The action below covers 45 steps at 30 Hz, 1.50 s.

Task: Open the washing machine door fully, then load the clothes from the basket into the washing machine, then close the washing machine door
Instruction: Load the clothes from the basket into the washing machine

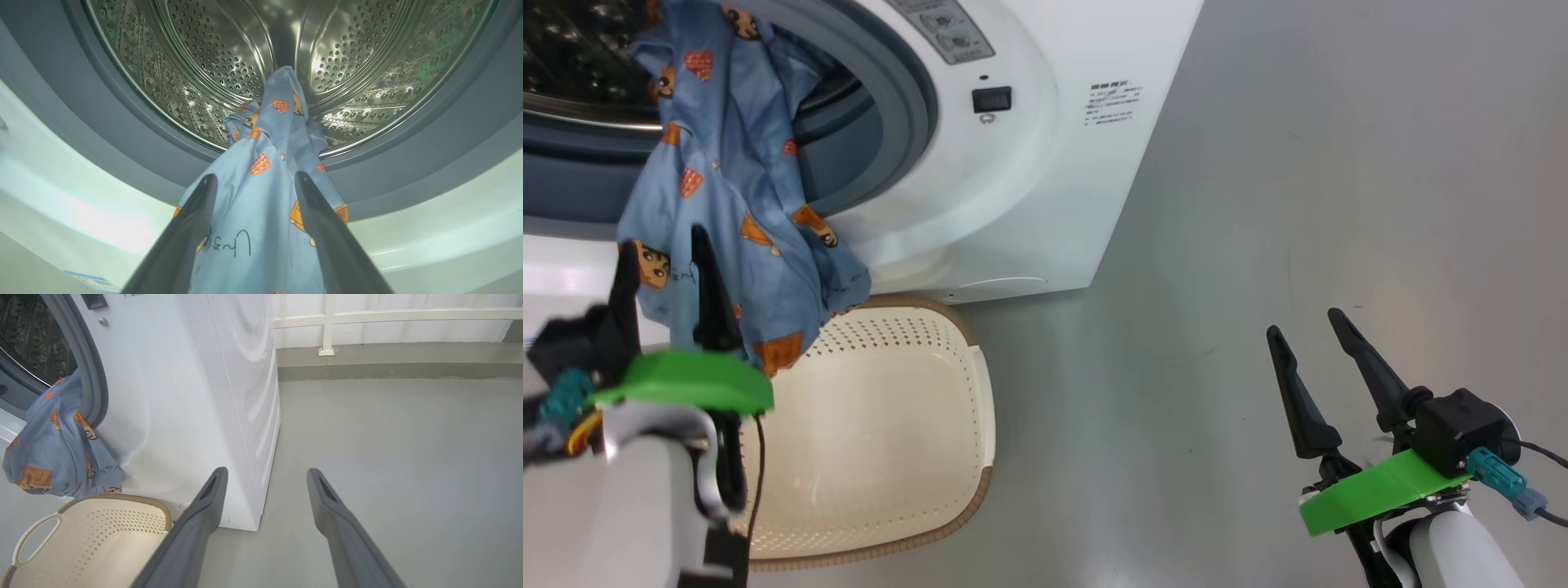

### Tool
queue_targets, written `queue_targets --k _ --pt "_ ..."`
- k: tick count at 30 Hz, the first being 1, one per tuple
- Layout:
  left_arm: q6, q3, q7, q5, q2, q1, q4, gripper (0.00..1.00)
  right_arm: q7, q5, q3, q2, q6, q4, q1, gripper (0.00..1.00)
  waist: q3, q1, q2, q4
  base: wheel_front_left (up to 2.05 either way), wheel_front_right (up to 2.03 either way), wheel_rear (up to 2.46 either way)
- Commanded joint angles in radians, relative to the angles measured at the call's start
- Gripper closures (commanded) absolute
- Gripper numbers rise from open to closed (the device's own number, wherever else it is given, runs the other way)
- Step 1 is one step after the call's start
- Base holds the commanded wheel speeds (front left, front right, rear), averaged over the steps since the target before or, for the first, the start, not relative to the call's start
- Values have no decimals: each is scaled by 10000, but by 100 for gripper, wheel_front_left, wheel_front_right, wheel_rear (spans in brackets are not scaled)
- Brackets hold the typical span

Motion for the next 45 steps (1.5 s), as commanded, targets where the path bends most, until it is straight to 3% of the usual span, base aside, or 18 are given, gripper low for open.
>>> queue_targets --k 1,13,31,45 --pt "100 177 -64 -119 302 463 -543 0 -48 -94 234 -67 14 -229 224 0 -16 0 -1 -23 0 0 0" --pt "606 -186 -64 117 300 3172 -2425 0 -48 -70 306 -61 14 -209 241 0 -167 0 -1 -323 0 0 0" --pt "-19 -80 -64 305 356 5048 -3548 0 -48 -75 414 -214 14 -120 524 0 -650 0 -1 -514 0 0 0" --pt "-74 -300 -65 94 316 5915 -4124 0 -48 -117 260 -206 14 -130 781 0 -773 0 -1 -328 0 0 0"
